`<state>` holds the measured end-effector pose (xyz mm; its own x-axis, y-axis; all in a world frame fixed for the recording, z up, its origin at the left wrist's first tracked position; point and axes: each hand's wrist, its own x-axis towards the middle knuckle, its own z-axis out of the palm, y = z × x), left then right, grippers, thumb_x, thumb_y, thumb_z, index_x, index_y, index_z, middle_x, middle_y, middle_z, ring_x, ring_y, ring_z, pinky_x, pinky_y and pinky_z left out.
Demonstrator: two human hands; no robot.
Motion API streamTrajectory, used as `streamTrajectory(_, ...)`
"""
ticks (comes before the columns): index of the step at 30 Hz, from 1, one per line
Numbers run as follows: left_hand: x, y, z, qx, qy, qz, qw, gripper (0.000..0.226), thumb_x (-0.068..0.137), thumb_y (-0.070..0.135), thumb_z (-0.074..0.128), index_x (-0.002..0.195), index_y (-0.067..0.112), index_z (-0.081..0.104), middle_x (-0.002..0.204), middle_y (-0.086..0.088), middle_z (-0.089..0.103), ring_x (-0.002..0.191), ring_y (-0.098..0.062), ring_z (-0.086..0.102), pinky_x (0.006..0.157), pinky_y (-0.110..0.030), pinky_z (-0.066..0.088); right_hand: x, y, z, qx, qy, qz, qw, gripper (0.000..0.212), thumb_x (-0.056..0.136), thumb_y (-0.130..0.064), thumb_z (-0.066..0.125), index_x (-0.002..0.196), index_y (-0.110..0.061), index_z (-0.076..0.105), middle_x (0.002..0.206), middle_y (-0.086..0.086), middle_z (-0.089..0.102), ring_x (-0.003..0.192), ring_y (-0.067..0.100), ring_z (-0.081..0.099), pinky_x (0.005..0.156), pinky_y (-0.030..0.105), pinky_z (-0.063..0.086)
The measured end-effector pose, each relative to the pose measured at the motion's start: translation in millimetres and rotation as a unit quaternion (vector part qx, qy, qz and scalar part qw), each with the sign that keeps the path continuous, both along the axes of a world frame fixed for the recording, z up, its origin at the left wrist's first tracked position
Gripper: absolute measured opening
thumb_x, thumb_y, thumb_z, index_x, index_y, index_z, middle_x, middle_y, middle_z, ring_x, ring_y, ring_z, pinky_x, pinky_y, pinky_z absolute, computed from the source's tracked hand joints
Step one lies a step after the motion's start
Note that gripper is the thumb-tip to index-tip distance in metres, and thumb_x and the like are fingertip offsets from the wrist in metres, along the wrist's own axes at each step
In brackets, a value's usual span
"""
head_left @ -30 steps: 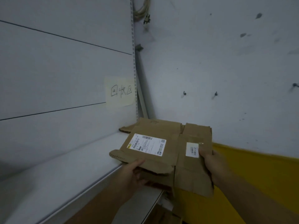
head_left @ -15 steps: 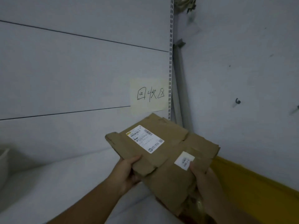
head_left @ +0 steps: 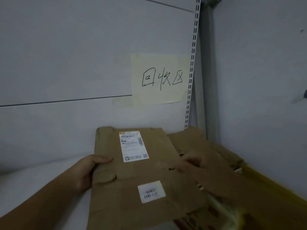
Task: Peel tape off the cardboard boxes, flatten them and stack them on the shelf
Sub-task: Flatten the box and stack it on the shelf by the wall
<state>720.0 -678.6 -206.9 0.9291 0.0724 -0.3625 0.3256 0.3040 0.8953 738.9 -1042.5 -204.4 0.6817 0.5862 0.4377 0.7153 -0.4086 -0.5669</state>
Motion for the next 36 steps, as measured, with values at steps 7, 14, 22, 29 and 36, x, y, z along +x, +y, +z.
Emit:
streamTrajectory(7,0.9,-25.4,-0.6,0.158,-0.016,0.147,0.976,0.046,0.073,0.005,0.068,0.118,0.008,0.056,0.095,-0.014,0.073,0.079,-0.033,0.071,0.057,-0.034,0.056,82.1,85.1,-6.4,-0.332,-0.100,0.001,0.938,0.067,0.092,-0.061,0.027,0.148,-0.025,0.016,0.159,0.003,0.004,0.145,0.019,0.000,0.111,0.033,-0.003)
streamTrajectory(14,-7.8,-51.1,-18.7,0.510,-0.026,0.272,0.816,0.062,0.072,0.018,0.076,0.128,0.023,0.051,0.131,-0.009,0.054,0.102,-0.018,0.054,0.077,-0.026,0.047,110.8,93.6,-29.3,-0.377,-0.065,0.084,0.920,0.070,0.090,-0.066,0.013,0.148,-0.029,0.002,0.158,0.005,-0.006,0.144,0.019,-0.011,0.116,0.042,-0.007)
streamTrajectory(22,-24.8,-63.2,-10.7,0.627,0.045,0.201,0.751,0.029,0.088,0.033,0.058,0.115,0.025,0.063,0.125,0.003,0.060,0.109,-0.012,0.054,0.095,-0.025,0.040,114.4,95.5,-18.4,-0.382,-0.059,0.102,0.917,0.070,0.091,-0.063,0.022,0.149,-0.025,0.015,0.158,0.009,0.005,0.145,0.024,-0.002,0.117,0.044,0.002)
streamTrajectory(29,-99.3,-51.1,19.0,0.714,0.079,0.076,0.691,0.027,0.089,0.031,0.053,0.110,0.024,0.067,0.116,0.006,0.066,0.100,-0.005,0.058,0.087,-0.018,0.043,98.8,100.3,10.6,-0.376,0.044,0.081,0.922,0.054,0.092,-0.051,0.043,0.139,-0.026,0.037,0.149,0.004,0.035,0.133,0.022,0.035,0.108,0.037,0.031)
streamTrajectory(36,-260.3,9.8,102.7,0.814,0.087,0.115,0.563,0.022,0.088,0.032,0.051,0.101,0.027,0.069,0.101,0.008,0.069,0.085,-0.006,0.060,0.072,-0.016,0.045,-17.8,200.6,60.7,-0.354,-0.114,0.051,0.927,0.047,0.090,-0.035,0.049,0.133,-0.018,0.042,0.139,0.006,0.044,0.128,0.025,0.039,0.111,0.043,0.025)
